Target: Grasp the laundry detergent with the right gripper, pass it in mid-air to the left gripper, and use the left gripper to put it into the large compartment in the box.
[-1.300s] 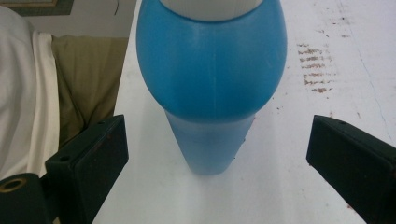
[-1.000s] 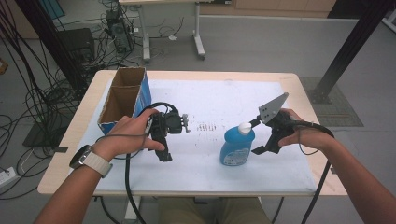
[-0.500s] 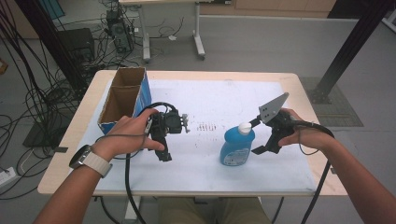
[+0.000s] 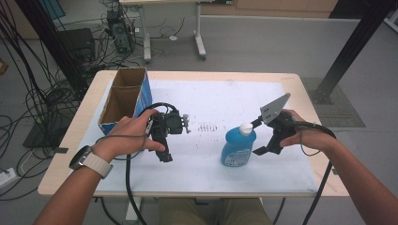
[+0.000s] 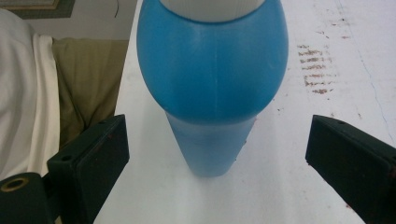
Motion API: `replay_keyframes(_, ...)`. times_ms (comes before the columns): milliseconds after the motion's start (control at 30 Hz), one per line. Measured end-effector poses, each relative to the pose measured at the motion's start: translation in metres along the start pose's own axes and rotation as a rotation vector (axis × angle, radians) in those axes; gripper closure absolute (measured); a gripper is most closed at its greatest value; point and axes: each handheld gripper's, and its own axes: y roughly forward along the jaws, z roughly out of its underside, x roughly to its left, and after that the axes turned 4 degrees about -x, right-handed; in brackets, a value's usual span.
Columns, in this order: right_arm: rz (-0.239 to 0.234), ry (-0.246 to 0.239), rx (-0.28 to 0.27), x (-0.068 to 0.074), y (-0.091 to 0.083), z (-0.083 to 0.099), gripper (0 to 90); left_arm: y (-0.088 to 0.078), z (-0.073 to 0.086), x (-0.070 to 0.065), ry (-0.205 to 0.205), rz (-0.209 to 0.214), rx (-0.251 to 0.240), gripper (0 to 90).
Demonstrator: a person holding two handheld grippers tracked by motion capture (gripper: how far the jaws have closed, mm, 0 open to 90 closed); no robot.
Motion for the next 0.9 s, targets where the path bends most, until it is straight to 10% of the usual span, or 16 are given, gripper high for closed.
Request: replay_keyframes(900,0.0,0.001,-0.006,0.0004,0.0014,0.0005,6.3,-0.0001,0.0003,0.0005,-0.003,-0.004,0.0,9.2)
